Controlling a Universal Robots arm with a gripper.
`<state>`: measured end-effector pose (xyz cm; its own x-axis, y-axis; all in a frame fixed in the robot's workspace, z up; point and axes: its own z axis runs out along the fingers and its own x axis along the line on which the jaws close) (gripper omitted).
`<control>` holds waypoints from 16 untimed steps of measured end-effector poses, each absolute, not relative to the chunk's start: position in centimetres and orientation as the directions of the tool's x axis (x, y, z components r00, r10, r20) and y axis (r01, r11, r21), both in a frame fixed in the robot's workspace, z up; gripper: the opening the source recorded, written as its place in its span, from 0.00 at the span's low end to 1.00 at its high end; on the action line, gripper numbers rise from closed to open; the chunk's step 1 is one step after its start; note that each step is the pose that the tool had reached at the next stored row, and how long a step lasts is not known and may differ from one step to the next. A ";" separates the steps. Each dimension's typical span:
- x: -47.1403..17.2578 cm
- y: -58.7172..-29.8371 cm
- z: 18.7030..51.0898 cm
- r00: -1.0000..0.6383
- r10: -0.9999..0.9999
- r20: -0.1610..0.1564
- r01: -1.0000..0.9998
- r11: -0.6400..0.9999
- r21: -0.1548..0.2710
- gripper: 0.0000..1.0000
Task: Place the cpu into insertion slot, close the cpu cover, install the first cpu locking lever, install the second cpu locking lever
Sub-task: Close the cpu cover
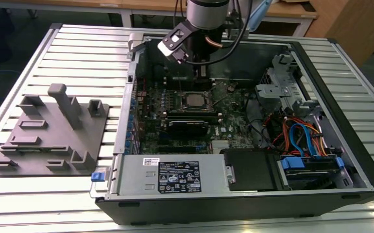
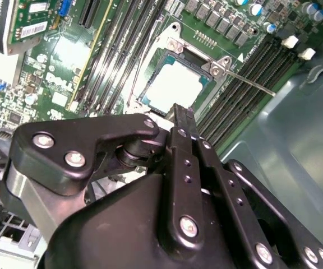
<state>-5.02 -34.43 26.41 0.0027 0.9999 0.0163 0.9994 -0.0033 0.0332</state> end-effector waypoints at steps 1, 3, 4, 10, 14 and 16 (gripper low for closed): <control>-5.0 -34.4 26.7 0.003 1.000 0.016 0.999 -0.003 0.033 0.10; -5.0 -34.4 27.2 0.003 1.000 0.016 0.999 -0.003 0.033 0.10; -5.0 -34.4 27.2 0.003 1.000 0.016 0.999 -0.003 0.033 0.10; -4.8 -34.4 27.2 0.003 1.000 0.016 0.999 -0.003 0.033 0.10; -3.9 -34.4 27.2 0.003 1.000 0.016 0.999 -0.003 0.033 0.10; -3.1 -34.4 27.2 0.003 1.000 0.016 0.999 -0.003 0.033 0.10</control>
